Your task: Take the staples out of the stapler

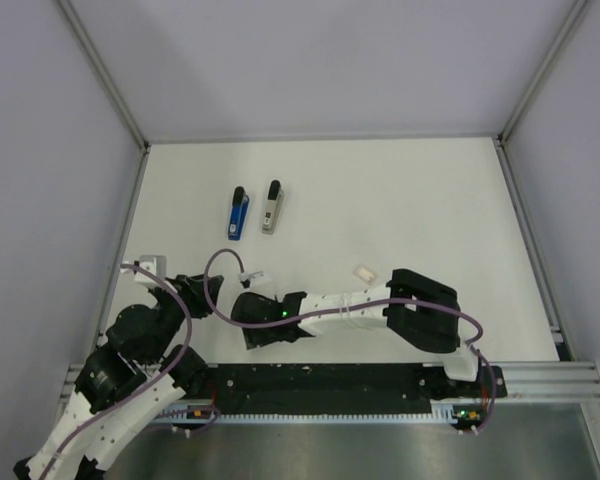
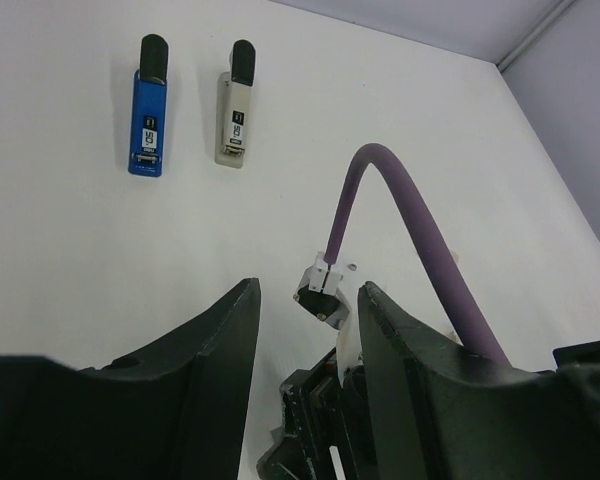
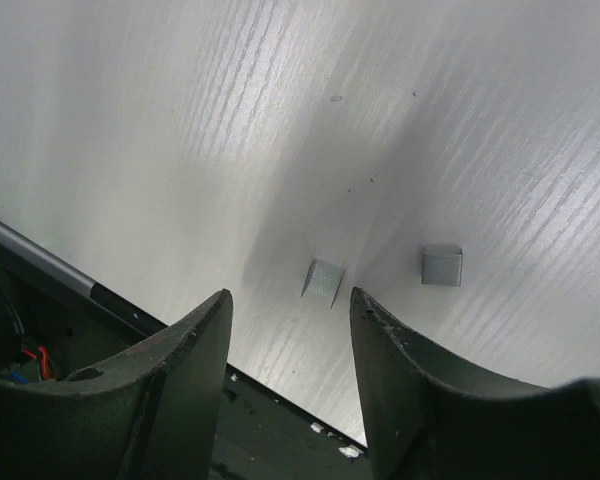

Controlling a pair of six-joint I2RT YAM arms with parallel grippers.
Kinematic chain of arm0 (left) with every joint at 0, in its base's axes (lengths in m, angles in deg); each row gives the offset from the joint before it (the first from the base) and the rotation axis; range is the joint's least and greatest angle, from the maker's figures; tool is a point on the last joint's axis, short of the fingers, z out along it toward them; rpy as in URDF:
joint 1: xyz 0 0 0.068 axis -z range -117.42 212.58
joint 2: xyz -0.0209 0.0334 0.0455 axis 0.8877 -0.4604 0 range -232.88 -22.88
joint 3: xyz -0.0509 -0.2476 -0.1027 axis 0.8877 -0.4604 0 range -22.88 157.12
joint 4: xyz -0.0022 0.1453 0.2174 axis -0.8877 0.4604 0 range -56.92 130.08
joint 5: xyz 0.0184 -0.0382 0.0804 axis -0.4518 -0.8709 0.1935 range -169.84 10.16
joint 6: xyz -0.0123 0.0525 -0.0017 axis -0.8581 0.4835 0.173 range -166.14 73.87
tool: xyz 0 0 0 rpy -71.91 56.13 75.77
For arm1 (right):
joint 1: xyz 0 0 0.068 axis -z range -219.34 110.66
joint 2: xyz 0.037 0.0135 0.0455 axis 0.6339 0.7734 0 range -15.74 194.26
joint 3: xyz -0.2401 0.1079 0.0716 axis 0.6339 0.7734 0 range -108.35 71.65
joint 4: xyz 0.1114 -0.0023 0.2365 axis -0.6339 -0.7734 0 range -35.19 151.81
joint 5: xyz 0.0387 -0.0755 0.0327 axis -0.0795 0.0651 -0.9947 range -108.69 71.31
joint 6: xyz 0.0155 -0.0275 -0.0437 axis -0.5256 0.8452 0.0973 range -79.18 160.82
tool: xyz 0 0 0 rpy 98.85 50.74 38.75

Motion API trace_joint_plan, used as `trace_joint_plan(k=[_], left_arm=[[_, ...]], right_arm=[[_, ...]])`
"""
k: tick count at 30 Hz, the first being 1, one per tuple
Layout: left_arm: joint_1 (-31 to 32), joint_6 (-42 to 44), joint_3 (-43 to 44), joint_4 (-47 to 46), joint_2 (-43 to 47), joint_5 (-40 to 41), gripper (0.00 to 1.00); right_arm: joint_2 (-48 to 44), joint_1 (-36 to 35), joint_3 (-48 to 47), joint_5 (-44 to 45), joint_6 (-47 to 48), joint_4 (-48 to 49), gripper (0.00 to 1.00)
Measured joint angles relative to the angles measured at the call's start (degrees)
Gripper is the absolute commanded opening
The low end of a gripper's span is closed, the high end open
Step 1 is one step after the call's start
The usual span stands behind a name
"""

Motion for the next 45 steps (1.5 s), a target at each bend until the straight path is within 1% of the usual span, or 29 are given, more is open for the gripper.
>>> trace_joint_plan(k=[9, 15, 20, 27, 36, 43, 45], left_arm=[[0.00, 0.52, -0.11, -0.02, 0.79, -0.07, 0.51], [0.35, 0.57, -0.15, -0.04, 1.99, 0.15, 0.51], [1.42, 0.55, -0.24, -0.02, 2.38, 0.81, 0.51], [2.38, 0.52, -0.26, 0.02, 3.23, 1.68, 0.52], [3.91, 0.33, -0.26, 0.04, 3.87, 2.82, 0.52], [5.14, 0.22, -0.26, 0.07, 3.87, 3.91, 0.52], [5.38, 0.11, -0.26, 0.09, 3.87, 4.11, 0.52]], right_arm=[[1.40, -0.57, -2.73, 4.00, -0.98, -4.13, 0.50], [3.13, -0.76, -5.25, 5.01, -1.01, -5.42, 0.45], [3.23, -0.85, -5.42, 5.16, -0.98, -5.92, 0.41], [4.11, -1.22, -6.95, 5.53, -1.03, -7.65, 0.37], [5.27, -1.68, -8.79, 6.14, -1.03, -9.49, 0.27], [5.38, -1.73, -9.05, 6.60, -1.03, -10.49, 0.16], [5.38, -1.73, -9.05, 6.64, -1.05, -10.58, 0.16]])
